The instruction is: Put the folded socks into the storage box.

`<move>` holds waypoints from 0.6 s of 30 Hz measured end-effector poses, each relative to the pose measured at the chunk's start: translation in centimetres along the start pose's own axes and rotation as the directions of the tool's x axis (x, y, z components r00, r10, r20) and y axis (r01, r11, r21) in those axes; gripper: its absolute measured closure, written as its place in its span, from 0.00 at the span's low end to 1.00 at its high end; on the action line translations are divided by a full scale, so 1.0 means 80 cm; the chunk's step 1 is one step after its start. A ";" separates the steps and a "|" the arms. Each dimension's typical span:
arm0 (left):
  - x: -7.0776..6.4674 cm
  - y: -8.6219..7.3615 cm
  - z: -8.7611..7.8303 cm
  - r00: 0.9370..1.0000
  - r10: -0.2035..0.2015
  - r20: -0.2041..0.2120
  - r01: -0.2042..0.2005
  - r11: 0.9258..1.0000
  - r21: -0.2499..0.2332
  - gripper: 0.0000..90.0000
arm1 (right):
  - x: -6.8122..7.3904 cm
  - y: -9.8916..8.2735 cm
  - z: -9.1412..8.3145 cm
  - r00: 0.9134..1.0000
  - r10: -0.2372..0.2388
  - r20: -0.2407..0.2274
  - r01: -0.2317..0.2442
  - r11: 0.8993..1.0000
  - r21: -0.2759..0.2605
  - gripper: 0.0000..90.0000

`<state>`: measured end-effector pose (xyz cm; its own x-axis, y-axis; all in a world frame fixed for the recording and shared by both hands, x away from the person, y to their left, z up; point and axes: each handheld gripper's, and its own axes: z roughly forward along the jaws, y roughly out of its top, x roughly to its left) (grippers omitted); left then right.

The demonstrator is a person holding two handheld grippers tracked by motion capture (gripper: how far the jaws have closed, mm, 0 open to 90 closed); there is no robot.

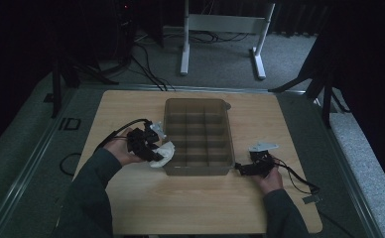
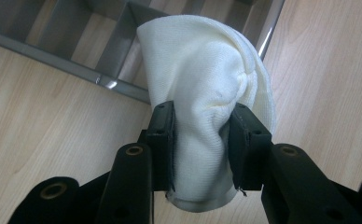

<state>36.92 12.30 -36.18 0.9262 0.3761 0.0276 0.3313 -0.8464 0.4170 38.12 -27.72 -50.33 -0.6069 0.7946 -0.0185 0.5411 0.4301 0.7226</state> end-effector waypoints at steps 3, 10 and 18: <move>-0.001 0.003 0.000 1.000 0.003 -0.002 -0.003 1.000 -0.002 0.73 | 0.000 0.000 0.000 1.000 0.000 0.000 0.000 1.000 0.000 0.13; -0.003 0.009 0.004 1.000 0.021 0.001 -0.021 1.000 0.001 0.73 | 0.000 0.000 0.000 1.000 0.000 0.000 0.000 1.000 0.000 0.13; -0.001 0.016 0.004 0.999 0.042 -0.020 -0.042 0.999 -0.015 0.73 | 0.000 0.000 0.000 1.000 -0.001 0.000 0.001 1.000 0.001 0.13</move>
<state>37.31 11.06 -35.97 0.9355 0.3476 0.0629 0.2892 -0.8559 0.4288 38.13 -27.73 -50.33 -0.6073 0.7942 -0.0190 0.5410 0.4309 0.7222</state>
